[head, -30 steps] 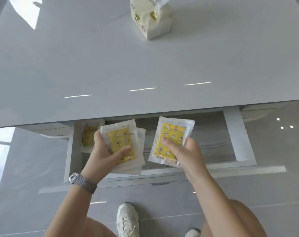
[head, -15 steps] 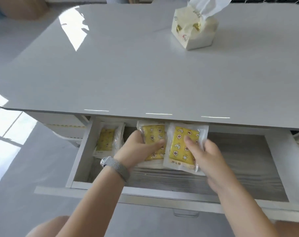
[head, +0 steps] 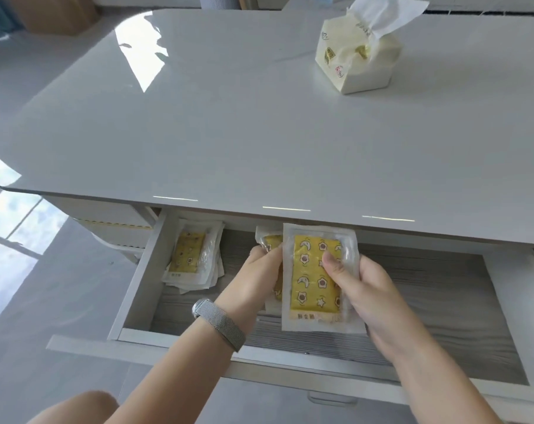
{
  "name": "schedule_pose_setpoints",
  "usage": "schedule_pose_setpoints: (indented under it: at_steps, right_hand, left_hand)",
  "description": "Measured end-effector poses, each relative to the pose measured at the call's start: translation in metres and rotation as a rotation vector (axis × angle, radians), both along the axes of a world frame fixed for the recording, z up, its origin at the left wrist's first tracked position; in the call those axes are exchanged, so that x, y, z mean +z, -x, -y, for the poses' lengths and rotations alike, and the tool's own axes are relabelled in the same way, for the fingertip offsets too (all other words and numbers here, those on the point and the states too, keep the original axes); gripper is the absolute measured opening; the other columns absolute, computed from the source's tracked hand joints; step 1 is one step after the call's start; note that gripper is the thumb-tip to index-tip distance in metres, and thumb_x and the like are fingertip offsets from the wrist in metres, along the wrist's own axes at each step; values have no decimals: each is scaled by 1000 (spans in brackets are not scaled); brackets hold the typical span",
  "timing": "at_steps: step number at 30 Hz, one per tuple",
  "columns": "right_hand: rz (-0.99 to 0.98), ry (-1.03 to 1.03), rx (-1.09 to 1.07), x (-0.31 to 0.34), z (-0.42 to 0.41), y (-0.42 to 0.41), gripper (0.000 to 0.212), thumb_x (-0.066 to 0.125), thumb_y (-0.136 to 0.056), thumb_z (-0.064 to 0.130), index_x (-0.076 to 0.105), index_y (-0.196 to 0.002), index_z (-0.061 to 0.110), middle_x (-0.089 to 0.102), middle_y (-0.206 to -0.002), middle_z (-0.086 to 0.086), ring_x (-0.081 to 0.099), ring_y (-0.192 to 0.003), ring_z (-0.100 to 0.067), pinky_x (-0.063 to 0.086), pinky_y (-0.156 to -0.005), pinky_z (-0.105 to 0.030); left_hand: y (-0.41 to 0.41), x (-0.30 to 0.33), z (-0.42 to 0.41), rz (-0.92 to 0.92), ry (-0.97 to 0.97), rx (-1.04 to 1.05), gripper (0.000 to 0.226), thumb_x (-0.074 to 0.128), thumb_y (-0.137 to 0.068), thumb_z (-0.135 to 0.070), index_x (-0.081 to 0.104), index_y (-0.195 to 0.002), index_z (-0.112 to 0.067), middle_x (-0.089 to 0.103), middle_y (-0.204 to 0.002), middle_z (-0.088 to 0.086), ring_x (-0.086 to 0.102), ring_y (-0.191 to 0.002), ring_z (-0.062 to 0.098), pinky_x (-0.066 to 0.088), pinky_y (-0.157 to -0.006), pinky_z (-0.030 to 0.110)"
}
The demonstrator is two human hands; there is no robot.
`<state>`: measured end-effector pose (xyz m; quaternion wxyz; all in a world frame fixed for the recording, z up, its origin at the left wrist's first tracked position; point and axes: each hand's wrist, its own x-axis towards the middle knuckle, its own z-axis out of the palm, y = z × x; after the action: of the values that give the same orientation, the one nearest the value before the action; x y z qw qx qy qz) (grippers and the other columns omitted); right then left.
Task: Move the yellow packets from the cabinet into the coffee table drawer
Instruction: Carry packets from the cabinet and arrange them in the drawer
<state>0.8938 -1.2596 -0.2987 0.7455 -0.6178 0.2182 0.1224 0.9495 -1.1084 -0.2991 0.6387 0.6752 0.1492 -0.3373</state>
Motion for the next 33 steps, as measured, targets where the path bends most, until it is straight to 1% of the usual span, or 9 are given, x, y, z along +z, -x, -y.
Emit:
schedule_pose_setpoints:
  at_steps: [3,7,13,17,20,23,26,29,33]
  right_hand:
    - [14,-9,-7,-1,0,-1,44,64,-78,39,63,-114,13,76,-101,-1,72,-95,-16,58,-81,-35]
    - [39,79,25,-4,-2,-1,42,61,-78,44,63,-112,20,76,-99,7,72,-93,-9,58,-78,-27]
    - [31,155,31,-9,-4,-1,49,60,-78,49,54,-118,22,73,-103,9,70,-91,-1,56,-70,-19]
    - [-12,145,13,-7,-5,-2,48,61,-88,38,37,-124,16,65,-106,8,68,-78,9,53,-58,-14]
    - [-5,177,1,-9,-5,-2,76,67,-77,49,29,-137,21,66,-112,9,71,-88,0,59,-72,-26]
    - [26,260,-67,-8,-2,-3,96,75,-58,57,39,-138,20,67,-114,8,69,-98,-9,59,-83,-37]
    - [83,231,-158,-6,2,-4,86,84,-51,48,56,-127,21,72,-107,6,72,-92,-11,61,-74,-34]
    - [65,6,-204,-4,6,-3,64,83,-55,28,64,-115,16,76,-98,-3,75,-81,-21,59,-61,-37]
    - [29,-103,-178,-6,5,-2,52,76,-72,29,55,-119,21,74,-104,-6,74,-85,-25,59,-59,-42]
  left_hand:
    - [0,-4,2,30,34,2,26,52,-97,-27,50,-118,-13,69,-106,11,69,-95,27,55,-90,49]
    - [2,-10,7,55,47,42,29,41,-100,-30,55,-122,-16,65,-122,15,67,-107,31,54,-91,53]
    - [10,-11,15,23,161,29,100,43,-58,-93,42,-142,-39,54,-141,-3,54,-127,22,44,-104,50]
    - [14,-10,14,75,93,-24,82,67,-62,-66,46,-129,-25,65,-121,-1,66,-108,17,54,-92,45]
    - [17,-11,14,40,120,-21,61,69,-78,-50,49,-129,-23,69,-116,-1,69,-103,18,56,-90,45]
    - [17,-6,13,-66,250,10,44,62,-91,-34,52,-131,-19,70,-118,6,70,-103,26,55,-90,50]
    - [21,1,12,-179,438,-12,35,49,-98,-19,53,-132,-13,68,-120,15,67,-107,35,53,-91,55]
    - [22,2,10,-238,503,-69,36,47,-100,-20,48,-136,-18,65,-125,17,64,-109,42,48,-89,67]
    - [23,6,7,-198,488,-86,35,52,-98,-19,50,-133,-18,68,-119,17,68,-102,39,58,-74,57]
